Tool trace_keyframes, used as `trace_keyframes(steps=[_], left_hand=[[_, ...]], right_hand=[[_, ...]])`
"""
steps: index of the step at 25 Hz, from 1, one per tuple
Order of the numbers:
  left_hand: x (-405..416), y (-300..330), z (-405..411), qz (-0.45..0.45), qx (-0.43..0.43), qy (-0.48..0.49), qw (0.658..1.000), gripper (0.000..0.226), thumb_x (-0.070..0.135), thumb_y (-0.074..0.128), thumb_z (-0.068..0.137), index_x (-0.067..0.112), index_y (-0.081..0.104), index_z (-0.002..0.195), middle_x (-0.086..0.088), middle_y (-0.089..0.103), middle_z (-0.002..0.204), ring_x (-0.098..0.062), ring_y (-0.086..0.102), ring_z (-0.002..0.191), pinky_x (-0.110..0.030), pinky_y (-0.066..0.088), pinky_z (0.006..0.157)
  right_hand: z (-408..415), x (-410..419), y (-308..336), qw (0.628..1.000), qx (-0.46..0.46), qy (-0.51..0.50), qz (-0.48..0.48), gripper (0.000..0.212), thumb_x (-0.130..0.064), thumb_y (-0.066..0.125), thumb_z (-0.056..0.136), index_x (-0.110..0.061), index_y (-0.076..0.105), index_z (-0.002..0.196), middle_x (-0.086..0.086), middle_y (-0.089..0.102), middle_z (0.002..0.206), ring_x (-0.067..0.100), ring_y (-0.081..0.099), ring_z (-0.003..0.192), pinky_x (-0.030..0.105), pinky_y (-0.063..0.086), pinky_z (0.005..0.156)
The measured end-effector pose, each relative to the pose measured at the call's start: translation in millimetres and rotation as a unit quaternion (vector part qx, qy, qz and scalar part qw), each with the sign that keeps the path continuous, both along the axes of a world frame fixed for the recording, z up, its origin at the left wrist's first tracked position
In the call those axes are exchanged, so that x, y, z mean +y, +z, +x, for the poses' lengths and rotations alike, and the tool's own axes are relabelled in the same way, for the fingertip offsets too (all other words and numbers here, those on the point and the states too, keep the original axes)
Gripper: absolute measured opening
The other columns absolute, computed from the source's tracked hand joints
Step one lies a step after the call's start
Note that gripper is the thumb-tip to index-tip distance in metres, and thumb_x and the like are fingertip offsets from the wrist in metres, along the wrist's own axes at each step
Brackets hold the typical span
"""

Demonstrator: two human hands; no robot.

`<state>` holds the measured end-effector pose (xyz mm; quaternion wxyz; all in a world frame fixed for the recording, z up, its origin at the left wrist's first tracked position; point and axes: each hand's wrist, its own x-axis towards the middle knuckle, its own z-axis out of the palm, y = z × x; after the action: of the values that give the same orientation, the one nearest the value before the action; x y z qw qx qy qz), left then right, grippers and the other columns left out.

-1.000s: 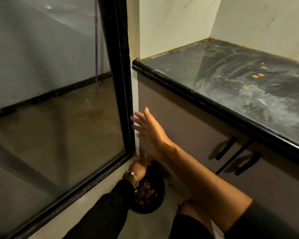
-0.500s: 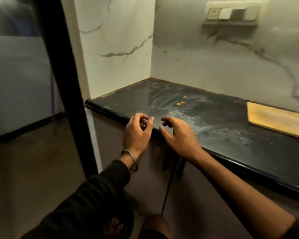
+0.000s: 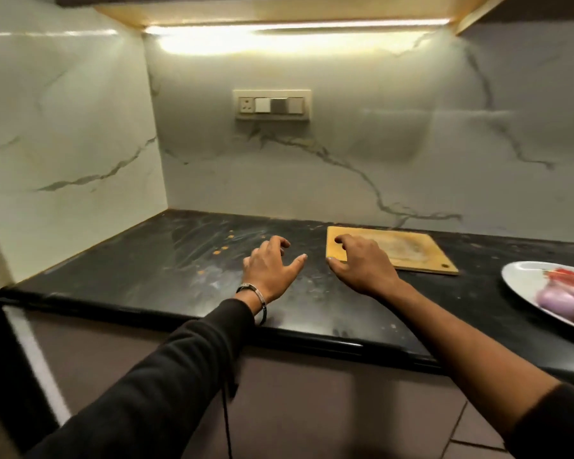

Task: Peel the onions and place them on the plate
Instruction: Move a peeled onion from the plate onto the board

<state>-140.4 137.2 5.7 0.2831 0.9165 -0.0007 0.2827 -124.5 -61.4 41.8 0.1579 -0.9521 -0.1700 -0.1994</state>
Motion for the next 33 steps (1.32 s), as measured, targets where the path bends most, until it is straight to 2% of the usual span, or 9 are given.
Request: trace_keyframes(steps=[8, 15, 20, 23, 26, 27, 31, 33], left_hand=[[-104, 28, 83, 0.07, 0.051, -0.061, 0.994, 0.056, 0.067, 0.052, 0.085, 0.027, 0.051, 0.124, 0.002, 0.061, 0.12, -0.024, 0.057, 0.113, -0.044, 0.042, 0.094], [-145, 20, 162, 0.101, 0.132, -0.035, 0.986, 0.058, 0.068, 0.052, 0.085, 0.027, 0.051, 0.126, -0.002, 0.055, 0.13, -0.027, 0.053, 0.121, -0.044, 0.039, 0.099], [-130, -3, 219, 0.012, 0.245, -0.031, 0.969, 0.07, 0.065, 0.051, 0.089, 0.017, 0.045, 0.139, -0.015, 0.048, 0.141, -0.033, 0.049, 0.127, -0.046, 0.04, 0.106], [-125, -17, 241, -0.049, 0.285, -0.042, 0.956, 0.076, 0.064, 0.048, 0.092, 0.014, 0.034, 0.147, -0.015, 0.042, 0.15, -0.036, 0.04, 0.137, -0.052, 0.027, 0.115], [-128, -28, 252, -0.073, 0.289, -0.035, 0.954, 0.074, 0.064, 0.045, 0.093, 0.017, 0.031, 0.15, -0.012, 0.035, 0.156, -0.039, 0.021, 0.147, -0.057, 0.002, 0.119], [-129, -30, 254, -0.096, 0.274, -0.032, 0.956, 0.073, 0.061, 0.047, 0.094, 0.017, 0.033, 0.15, -0.012, 0.035, 0.156, -0.038, 0.021, 0.147, -0.056, 0.002, 0.12], [-128, -32, 252, -0.234, 0.222, -0.045, 0.946, 0.071, 0.048, 0.056, 0.095, 0.009, 0.033, 0.149, -0.012, 0.038, 0.154, -0.033, 0.037, 0.139, -0.045, 0.028, 0.116], [-128, -31, 245, -0.275, 0.211, -0.042, 0.937, 0.072, 0.044, 0.058, 0.095, 0.006, 0.032, 0.15, -0.013, 0.039, 0.153, -0.031, 0.039, 0.138, -0.04, 0.033, 0.111]], right_hand=[[53, -132, 11, 0.992, 0.027, -0.119, -0.012, 0.054, -0.048, 0.054, 0.094, -0.02, 0.05, 0.139, 0.005, 0.055, 0.141, 0.027, 0.049, 0.13, 0.042, 0.045, 0.101], [129, -214, -8, 0.98, 0.107, -0.168, 0.013, 0.058, -0.048, 0.055, 0.094, -0.017, 0.049, 0.142, 0.01, 0.054, 0.141, 0.031, 0.05, 0.127, 0.047, 0.047, 0.102], [188, -244, -36, 0.959, 0.2, -0.162, 0.115, 0.061, -0.043, 0.058, 0.093, -0.012, 0.045, 0.143, 0.012, 0.058, 0.136, 0.031, 0.062, 0.114, 0.045, 0.051, 0.097], [217, -249, -50, 0.936, 0.249, -0.166, 0.184, 0.064, -0.041, 0.056, 0.095, -0.013, 0.036, 0.149, 0.01, 0.048, 0.147, 0.031, 0.057, 0.121, 0.045, 0.049, 0.098], [236, -249, -60, 0.917, 0.271, -0.171, 0.238, 0.062, -0.037, 0.054, 0.098, -0.015, 0.032, 0.152, 0.008, 0.041, 0.153, 0.025, 0.054, 0.119, 0.028, 0.048, 0.068], [239, -248, -64, 0.912, 0.266, -0.175, 0.257, 0.06, -0.035, 0.054, 0.098, -0.016, 0.034, 0.151, 0.008, 0.043, 0.151, 0.023, 0.054, 0.116, 0.026, 0.046, 0.063], [239, -252, -73, 0.893, 0.23, -0.184, 0.34, 0.052, -0.023, 0.058, 0.096, -0.02, 0.043, 0.145, 0.006, 0.049, 0.143, 0.018, 0.054, 0.102, 0.028, 0.048, 0.062], [232, -253, -73, 0.883, 0.22, -0.186, 0.371, 0.05, -0.019, 0.059, 0.094, -0.019, 0.045, 0.142, 0.007, 0.05, 0.142, 0.017, 0.055, 0.099, 0.029, 0.048, 0.059]])
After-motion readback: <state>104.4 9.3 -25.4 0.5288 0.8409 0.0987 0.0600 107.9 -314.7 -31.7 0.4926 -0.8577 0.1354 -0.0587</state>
